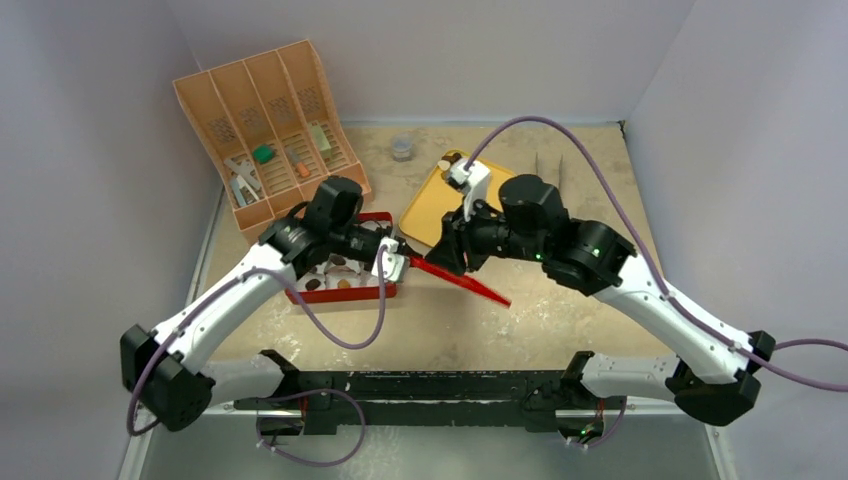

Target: Pack the chocolate

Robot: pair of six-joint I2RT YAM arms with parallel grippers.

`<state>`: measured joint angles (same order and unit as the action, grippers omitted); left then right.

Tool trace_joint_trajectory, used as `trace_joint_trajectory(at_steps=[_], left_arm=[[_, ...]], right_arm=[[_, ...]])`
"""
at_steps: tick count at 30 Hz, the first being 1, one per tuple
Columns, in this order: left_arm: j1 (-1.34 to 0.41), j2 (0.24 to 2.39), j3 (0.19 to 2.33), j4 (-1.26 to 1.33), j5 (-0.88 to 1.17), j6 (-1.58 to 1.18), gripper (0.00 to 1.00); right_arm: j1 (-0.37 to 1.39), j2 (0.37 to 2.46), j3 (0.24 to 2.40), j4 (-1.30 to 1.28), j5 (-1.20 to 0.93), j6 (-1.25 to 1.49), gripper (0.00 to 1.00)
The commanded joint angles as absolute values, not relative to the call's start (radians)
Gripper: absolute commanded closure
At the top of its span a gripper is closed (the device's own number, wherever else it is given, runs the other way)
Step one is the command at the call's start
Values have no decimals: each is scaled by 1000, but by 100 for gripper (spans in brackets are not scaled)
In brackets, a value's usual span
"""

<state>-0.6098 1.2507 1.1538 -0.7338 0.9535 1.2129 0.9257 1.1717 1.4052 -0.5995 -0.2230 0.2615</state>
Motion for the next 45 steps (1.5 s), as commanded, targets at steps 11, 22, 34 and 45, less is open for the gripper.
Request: trace_joint_trajectory(at_steps=[11, 22, 34, 45], left_arm=[[-609, 1033, 932, 383, 217, -108, 100], [-609, 890, 800, 728, -298, -658, 100], [-609, 813, 749, 766, -435, -968, 100], [-609, 789, 722, 747, -449, -1008, 100]], right_arm=[[927, 960, 1273, -56, 356, 357, 7], [662, 1134, 1320, 9, -5, 554, 5], [495, 1282, 1112, 673, -363, 1190, 20], [501, 1505, 1229, 996, -511, 1376, 43]])
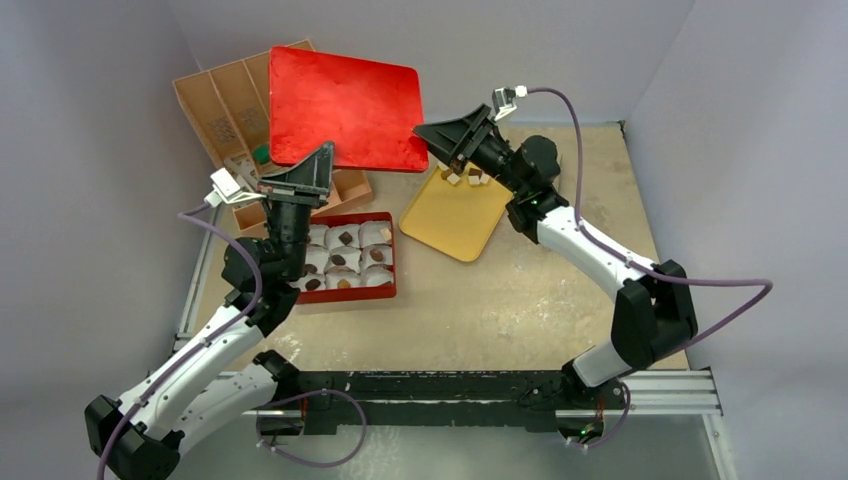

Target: Pack the chocolate

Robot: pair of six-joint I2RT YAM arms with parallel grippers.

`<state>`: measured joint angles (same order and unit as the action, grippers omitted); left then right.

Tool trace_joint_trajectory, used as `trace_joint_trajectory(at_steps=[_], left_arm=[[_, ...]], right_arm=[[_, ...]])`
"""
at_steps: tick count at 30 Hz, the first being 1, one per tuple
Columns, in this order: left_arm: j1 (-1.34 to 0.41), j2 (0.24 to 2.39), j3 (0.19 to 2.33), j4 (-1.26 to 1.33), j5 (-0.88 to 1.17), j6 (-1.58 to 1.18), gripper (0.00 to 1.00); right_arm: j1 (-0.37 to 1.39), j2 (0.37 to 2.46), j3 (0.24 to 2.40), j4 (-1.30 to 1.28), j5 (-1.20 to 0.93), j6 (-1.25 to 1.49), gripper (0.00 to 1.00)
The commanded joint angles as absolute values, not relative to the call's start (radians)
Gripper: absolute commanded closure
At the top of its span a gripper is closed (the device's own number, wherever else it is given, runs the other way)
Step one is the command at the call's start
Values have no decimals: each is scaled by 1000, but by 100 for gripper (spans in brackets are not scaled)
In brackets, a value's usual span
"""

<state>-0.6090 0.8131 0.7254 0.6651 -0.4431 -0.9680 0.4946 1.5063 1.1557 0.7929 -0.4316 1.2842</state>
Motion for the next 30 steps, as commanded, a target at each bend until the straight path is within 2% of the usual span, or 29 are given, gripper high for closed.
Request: trace_joint_trajectory(at_steps=[1, 12, 18, 23, 25, 29, 30], left_arm=[[-609, 790, 719, 744, -451, -1002, 100], [-609, 807, 675, 759, -478, -1014, 100], [-608, 794, 663, 744, -487, -998, 100], [-609, 771, 656, 692, -507, -982, 99], [-608, 752, 664, 632, -536, -972, 83], [-609, 694, 669, 478, -630, -959, 45], [-609, 676, 668, 436, -663, -951, 39]], right_arm=[[501, 1505, 1233, 980, -509, 1371, 45], [525, 1561, 1278, 1001, -561, 1443, 58], [527, 1579, 1291, 973, -564, 1445, 75], [528, 1589, 1294, 990, -572, 1454, 94], [528, 1590, 1288, 997, -571, 1460, 100], [523, 1585, 1261, 1003, -566, 1479, 100], [522, 1583, 1255, 1002, -561, 1479, 100]])
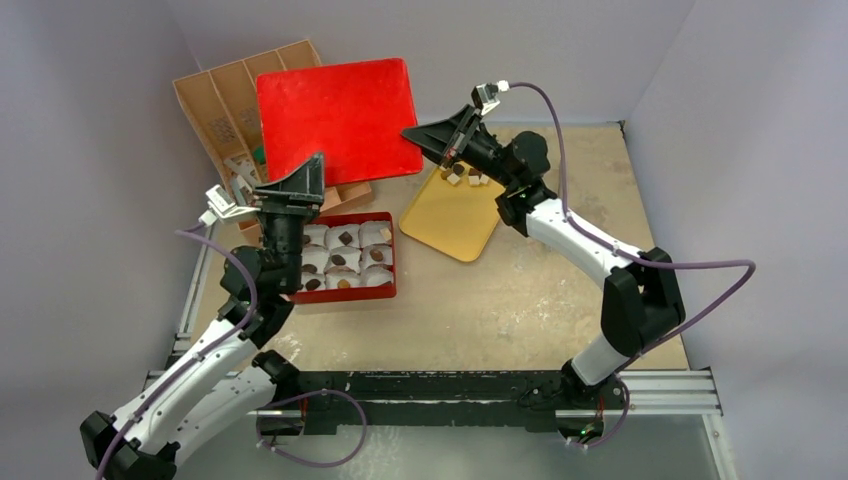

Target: Pack the chocolate

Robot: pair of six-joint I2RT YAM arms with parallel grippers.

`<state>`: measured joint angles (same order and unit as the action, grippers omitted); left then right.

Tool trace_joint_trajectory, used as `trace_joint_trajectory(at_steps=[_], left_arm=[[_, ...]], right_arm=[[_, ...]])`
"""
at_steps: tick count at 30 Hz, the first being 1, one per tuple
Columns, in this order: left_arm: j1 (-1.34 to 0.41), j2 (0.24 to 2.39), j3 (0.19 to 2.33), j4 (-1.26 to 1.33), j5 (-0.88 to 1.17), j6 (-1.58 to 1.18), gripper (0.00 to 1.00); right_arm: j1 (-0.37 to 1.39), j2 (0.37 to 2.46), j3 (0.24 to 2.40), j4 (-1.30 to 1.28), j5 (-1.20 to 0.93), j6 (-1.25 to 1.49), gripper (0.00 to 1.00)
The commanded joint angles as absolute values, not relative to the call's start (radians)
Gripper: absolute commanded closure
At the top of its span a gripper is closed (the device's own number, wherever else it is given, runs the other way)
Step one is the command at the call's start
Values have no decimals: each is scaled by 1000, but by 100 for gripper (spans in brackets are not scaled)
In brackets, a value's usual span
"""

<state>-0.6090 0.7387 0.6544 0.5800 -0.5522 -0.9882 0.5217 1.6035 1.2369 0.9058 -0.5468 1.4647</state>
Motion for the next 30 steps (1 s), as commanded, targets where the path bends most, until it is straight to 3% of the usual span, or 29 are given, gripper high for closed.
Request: trace_joint_trajectory(at_steps=[1, 15, 30], left_arm=[[-608, 659, 672, 384, -698, -946, 32], [-609, 644, 910, -434, -1176, -894, 21], [-609, 687, 1000, -462, -1193, -673, 20]], right_arm=[[520, 1580, 1250, 995, -555, 1472, 100], [516, 1548, 1142, 854, -463, 1370, 100], [673, 1600, 1055, 813, -225, 1401, 100]])
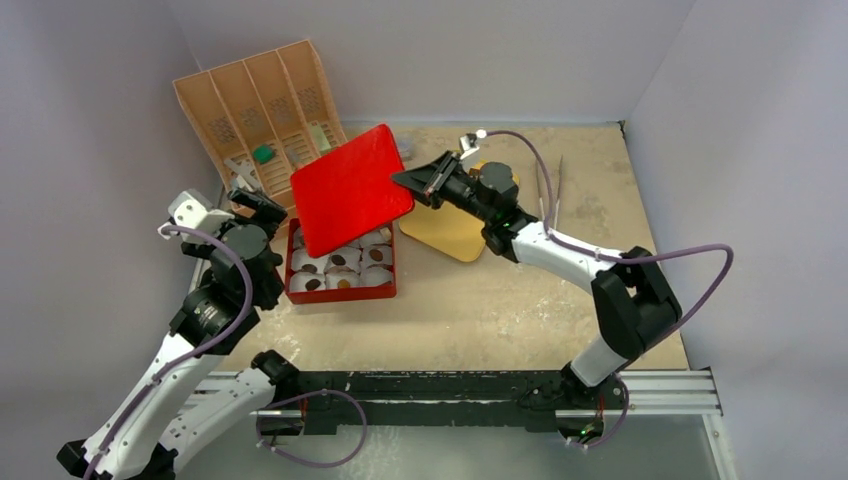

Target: Pack the chocolate

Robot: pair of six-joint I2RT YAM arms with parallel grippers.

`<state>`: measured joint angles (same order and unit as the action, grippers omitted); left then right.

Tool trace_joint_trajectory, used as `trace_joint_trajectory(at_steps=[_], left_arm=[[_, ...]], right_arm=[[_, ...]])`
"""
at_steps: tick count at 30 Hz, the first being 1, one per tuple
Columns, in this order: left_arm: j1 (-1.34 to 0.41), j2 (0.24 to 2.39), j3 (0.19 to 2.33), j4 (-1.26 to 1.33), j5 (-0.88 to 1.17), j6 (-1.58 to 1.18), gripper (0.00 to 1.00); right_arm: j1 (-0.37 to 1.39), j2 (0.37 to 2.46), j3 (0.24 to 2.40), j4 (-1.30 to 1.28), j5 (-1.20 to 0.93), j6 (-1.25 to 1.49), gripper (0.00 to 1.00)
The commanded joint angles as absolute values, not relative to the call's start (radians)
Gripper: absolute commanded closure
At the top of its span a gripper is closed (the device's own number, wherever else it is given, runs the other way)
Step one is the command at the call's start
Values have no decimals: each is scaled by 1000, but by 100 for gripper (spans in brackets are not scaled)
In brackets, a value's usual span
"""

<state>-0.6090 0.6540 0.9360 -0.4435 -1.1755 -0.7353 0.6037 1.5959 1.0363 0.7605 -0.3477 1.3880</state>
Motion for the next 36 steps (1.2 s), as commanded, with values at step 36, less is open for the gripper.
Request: trace_joint_trajectory(at_steps=[36], left_arm=[[-609, 834, 1078, -585, -1077, -645, 20]], right_arm=[[902, 1848, 992, 1037, 143, 1482, 100]])
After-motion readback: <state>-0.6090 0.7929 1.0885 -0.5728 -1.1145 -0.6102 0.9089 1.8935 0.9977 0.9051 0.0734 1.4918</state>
